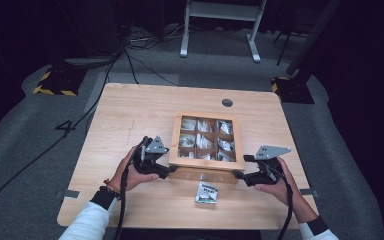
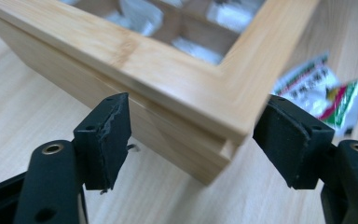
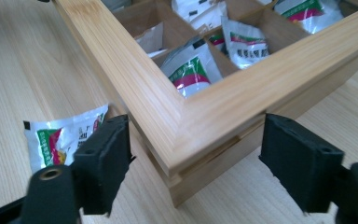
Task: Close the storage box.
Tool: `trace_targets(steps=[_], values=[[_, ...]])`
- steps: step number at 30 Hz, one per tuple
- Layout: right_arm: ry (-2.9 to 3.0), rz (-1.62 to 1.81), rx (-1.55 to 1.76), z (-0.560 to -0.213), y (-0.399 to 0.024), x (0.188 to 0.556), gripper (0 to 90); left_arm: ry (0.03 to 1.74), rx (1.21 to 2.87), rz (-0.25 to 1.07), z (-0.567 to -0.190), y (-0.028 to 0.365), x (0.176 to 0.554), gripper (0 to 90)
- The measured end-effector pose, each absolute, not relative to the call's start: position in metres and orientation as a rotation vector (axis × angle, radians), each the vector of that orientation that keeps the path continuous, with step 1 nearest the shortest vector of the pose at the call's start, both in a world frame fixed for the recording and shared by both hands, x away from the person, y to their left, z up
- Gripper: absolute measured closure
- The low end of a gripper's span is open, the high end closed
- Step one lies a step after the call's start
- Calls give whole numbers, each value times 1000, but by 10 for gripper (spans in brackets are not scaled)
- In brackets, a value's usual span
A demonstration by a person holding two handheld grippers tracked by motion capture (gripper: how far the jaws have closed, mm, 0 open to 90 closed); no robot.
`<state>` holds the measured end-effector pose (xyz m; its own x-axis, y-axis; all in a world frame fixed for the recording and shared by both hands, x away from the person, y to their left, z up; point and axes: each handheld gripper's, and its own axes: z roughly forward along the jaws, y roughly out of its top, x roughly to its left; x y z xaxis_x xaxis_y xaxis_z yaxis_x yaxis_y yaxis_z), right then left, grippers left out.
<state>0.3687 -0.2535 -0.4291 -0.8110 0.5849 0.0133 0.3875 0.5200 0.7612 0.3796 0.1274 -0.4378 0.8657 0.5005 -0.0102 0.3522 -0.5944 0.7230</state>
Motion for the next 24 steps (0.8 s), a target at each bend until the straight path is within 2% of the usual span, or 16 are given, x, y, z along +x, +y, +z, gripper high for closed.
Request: trace_targets(steps=[3, 8, 14, 24], values=[[2508, 1184, 830, -432, -254, 367, 276, 610, 2273, 246, -445, 124, 374, 305], [2493, 1195, 830, -431, -256, 364, 282, 622, 2249, 238, -446, 129, 370, 297], [2489, 1199, 806, -433, -255, 360, 312, 604, 2298, 245, -456, 132, 362, 290], [2413, 1302, 759, -418, -262, 346, 333, 575, 2132, 344, -427, 144, 334, 280]])
